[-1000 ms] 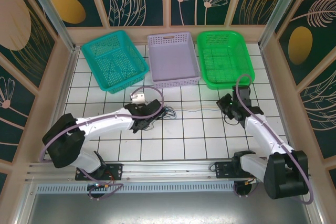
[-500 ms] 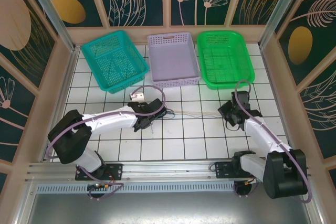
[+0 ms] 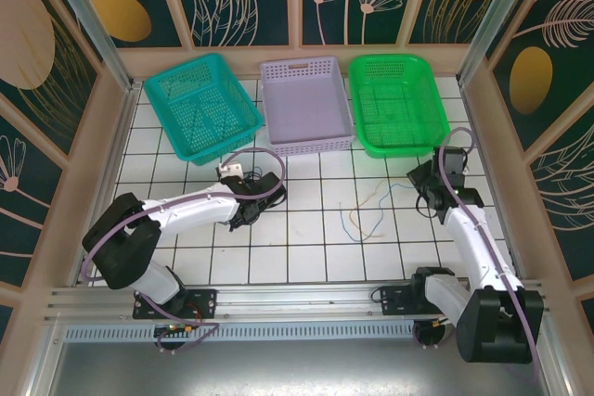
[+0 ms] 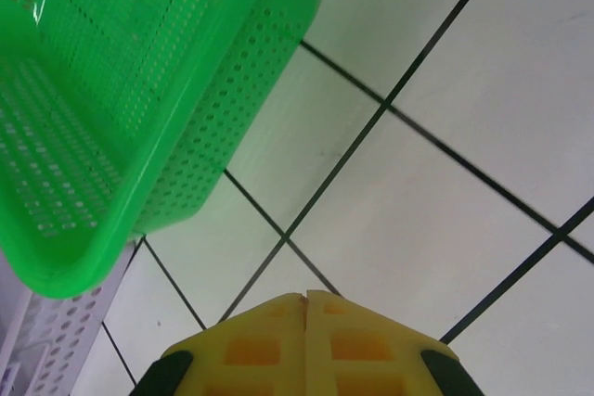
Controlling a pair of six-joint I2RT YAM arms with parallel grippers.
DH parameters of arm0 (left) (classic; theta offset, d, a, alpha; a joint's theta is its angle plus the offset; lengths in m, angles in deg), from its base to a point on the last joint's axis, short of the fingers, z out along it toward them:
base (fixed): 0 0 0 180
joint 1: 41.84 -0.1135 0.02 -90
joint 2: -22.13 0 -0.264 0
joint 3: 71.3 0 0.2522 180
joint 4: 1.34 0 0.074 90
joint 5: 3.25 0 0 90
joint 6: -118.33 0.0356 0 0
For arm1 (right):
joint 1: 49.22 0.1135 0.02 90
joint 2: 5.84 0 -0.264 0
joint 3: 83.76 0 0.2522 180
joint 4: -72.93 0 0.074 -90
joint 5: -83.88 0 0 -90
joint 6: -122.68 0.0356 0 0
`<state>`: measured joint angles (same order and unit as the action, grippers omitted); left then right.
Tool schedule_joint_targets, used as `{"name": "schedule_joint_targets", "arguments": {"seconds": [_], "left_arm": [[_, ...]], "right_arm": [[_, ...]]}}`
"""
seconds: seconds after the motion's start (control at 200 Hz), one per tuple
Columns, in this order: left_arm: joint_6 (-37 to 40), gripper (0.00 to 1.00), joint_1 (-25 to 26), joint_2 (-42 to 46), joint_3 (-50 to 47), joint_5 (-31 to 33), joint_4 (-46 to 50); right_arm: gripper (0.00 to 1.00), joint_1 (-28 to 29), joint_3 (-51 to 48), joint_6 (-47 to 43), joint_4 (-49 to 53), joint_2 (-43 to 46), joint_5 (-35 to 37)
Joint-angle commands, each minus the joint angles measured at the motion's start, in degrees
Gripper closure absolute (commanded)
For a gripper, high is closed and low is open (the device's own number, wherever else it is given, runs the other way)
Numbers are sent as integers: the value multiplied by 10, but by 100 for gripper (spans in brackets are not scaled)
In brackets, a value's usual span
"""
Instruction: Untangle the cables
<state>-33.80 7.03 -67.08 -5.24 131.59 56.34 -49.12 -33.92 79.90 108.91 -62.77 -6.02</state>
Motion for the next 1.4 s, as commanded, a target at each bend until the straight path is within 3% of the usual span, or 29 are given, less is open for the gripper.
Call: {"name": "schedule_joint_targets", "arguments": {"seconds": [0.0, 0.125, 0.165, 0.2, 0.24, 0.32, 0.375, 0.651, 0.761, 0.986, 1.396], "left_arm": [[39, 100, -2, 3, 2, -28, -48], [70, 100, -1, 14, -1, -77, -100], [71, 85, -1, 20, 0, -90, -110], [70, 61, -1, 26, 2, -100, -117], [70, 45, -1, 35, 2, -112, -125], [67, 32, -1, 52, 13, -128, -133], [67, 28, 0, 66, 21, -134, -139], [136, 23, 18, 110, 58, -199, -237], [165, 26, 33, 118, 65, -260, -314], [195, 35, 47, 107, 38, -434, -517], [198, 44, 49, 43, 47, -541, -629]], "right_arm": [[100, 10, -32, 3, -15, -12, -37], [100, 10, -41, -7, -35, -11, -69], [100, 11, -36, -13, -41, -9, -81], [100, 13, -29, -17, -42, -9, -86], [100, 16, -21, -25, -43, -9, -91], [100, 23, -4, -40, -47, -14, -104], [100, 27, 4, -47, -57, -15, -124], [100, 83, 77, -64, -129, -7, -189], [100, 109, 104, -90, -155, -2, -208], [100, 114, 119, -127, -198, -14, -323], [100, 114, 115, -199, -222, -51, -456]]}}
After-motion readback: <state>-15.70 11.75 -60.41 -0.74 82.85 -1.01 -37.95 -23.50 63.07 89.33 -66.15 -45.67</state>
